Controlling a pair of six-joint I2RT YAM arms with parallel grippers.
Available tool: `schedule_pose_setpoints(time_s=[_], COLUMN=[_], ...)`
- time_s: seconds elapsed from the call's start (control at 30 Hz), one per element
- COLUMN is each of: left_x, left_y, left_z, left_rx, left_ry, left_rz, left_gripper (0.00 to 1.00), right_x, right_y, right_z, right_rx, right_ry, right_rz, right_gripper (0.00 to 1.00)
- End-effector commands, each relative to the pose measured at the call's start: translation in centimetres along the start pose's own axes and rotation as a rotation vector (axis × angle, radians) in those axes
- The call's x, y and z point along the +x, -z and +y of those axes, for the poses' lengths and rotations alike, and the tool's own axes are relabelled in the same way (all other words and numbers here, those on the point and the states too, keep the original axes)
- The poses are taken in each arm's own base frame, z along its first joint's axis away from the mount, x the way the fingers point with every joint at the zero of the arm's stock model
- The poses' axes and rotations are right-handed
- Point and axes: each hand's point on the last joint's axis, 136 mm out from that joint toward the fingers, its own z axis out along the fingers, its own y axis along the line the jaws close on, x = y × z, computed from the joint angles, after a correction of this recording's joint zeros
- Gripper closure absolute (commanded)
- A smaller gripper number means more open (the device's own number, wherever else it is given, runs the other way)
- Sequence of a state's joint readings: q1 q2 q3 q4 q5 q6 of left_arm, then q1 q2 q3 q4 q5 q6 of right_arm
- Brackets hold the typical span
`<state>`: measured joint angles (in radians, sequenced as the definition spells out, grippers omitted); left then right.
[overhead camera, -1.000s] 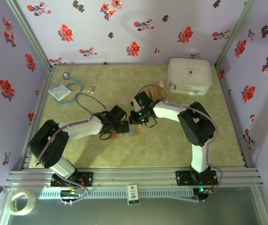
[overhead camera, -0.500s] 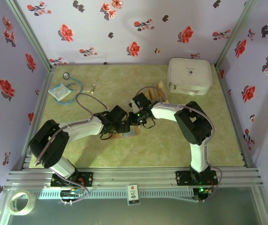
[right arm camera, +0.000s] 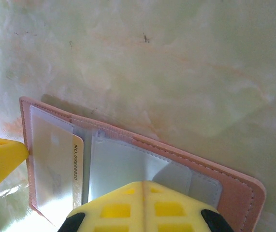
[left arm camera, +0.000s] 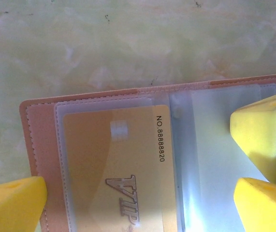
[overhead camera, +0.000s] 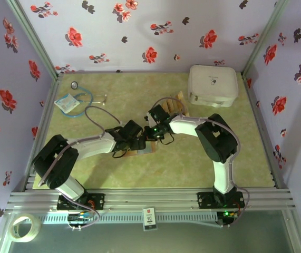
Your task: Put the credit cards into the card holder
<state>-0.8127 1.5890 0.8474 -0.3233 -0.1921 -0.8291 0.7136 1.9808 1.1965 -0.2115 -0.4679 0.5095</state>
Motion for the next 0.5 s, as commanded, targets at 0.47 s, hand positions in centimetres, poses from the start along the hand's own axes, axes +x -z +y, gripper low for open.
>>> schedule_pose_setpoints(time_s=[0.47], left_x=[0.7], left_y=[1.3], left_z=[0.8], left_rx=[-0.050], left_ry=[-0.078], left_rz=[-0.025], left_gripper=[0.00], right_x=[0.6], right_y=[0.1], right_z=[0.7], right_rx=[-0.020], right_ry=[-0.013], right_rz=[0.006], right_gripper=[0.99])
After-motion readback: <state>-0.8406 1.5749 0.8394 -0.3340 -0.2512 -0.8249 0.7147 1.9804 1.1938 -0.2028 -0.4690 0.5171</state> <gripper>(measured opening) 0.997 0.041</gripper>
